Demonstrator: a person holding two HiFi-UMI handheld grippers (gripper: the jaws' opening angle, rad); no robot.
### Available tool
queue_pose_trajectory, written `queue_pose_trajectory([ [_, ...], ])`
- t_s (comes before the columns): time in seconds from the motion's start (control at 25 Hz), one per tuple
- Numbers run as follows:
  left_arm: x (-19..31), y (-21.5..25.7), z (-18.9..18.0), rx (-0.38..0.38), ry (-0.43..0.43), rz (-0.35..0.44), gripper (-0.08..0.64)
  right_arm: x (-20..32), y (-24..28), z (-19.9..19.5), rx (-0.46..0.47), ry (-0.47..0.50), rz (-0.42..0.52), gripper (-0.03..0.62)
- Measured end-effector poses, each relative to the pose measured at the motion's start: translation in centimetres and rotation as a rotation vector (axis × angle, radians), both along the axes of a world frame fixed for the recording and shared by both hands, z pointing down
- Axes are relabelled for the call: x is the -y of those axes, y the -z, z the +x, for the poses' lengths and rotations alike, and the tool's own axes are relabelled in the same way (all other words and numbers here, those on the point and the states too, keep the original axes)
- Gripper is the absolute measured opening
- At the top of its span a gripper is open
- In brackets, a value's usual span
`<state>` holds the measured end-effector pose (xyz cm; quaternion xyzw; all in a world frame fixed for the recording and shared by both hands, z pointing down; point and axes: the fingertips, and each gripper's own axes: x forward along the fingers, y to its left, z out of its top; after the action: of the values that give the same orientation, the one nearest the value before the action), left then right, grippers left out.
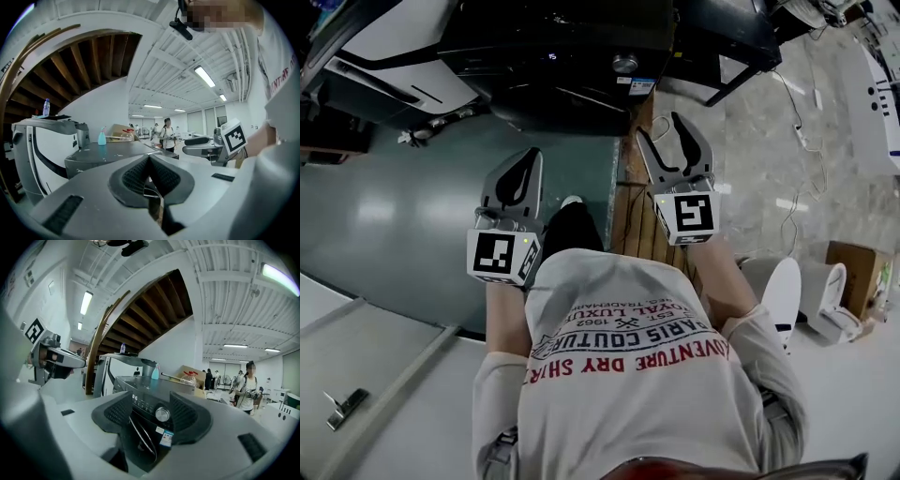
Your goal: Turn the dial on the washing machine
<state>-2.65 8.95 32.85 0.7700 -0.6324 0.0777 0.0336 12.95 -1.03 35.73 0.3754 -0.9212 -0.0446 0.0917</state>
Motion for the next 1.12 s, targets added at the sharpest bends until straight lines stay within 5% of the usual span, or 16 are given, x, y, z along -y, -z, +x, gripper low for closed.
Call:
queue_pose_trajectory([
  [0.52, 15.1, -1.5, -10.5, -0.103, -0.260, -0.076, 0.015, 11.1, -5.8, -8.3, -0.194, -0.276, -0.227, 0.249],
  [1.12, 17.9, -8.6, -10.9, -0.089, -0.264, -0.155, 0.015, 16.6, -14.5, -8.1, -0.289, -0.394, -0.271, 0.276],
])
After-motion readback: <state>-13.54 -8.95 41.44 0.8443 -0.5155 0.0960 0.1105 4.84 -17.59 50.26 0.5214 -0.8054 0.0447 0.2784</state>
